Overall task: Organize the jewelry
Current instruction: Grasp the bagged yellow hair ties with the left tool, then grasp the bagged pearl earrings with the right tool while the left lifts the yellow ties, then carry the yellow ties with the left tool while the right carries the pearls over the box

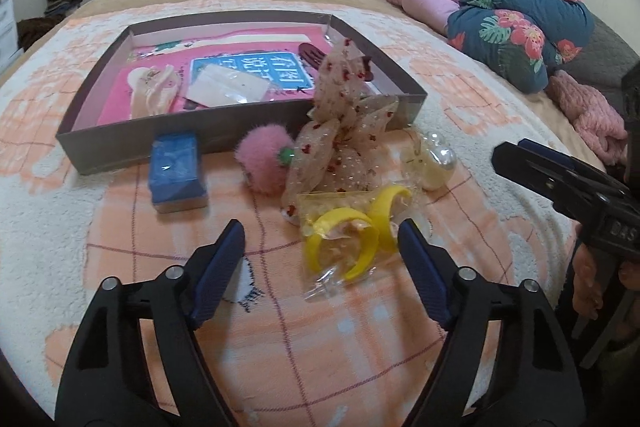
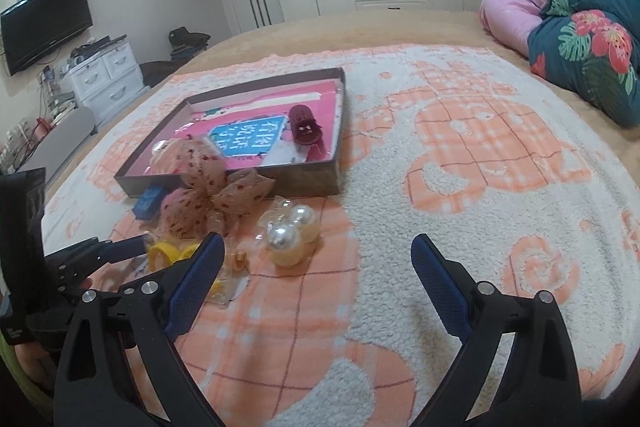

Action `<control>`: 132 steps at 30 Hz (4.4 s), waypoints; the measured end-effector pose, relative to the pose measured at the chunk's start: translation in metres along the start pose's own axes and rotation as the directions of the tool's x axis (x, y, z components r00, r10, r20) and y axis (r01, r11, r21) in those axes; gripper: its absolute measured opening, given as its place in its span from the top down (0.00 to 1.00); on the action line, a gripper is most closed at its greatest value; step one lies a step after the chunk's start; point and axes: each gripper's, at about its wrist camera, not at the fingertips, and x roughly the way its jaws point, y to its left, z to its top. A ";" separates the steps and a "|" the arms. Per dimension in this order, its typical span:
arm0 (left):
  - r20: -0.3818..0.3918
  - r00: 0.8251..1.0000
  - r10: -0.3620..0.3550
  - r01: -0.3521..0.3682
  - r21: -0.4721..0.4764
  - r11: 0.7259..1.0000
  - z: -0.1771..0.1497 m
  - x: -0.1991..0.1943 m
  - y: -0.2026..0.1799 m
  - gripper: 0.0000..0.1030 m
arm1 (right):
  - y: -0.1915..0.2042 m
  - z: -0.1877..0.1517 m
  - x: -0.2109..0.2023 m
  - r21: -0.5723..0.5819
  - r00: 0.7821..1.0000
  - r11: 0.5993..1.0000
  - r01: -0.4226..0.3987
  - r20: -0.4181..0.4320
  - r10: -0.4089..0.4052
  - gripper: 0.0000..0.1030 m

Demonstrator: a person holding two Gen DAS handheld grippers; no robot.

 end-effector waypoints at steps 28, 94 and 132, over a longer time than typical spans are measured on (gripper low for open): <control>0.017 0.999 -0.043 0.042 0.077 0.996 -0.014 -0.025 -0.009 0.71 | 0.012 0.006 0.065 0.008 0.988 1.000 -0.026 -0.152 0.027 0.54; 0.225 0.968 0.115 -0.079 -0.163 0.983 0.032 -0.077 0.091 0.83 | 0.099 0.055 0.030 -0.232 0.977 0.953 -0.193 0.044 0.209 0.63; 0.125 0.976 0.181 -0.153 -0.200 0.968 0.116 0.007 0.116 0.83 | 0.064 0.120 0.112 -0.194 0.996 0.977 -0.091 -0.012 0.091 0.63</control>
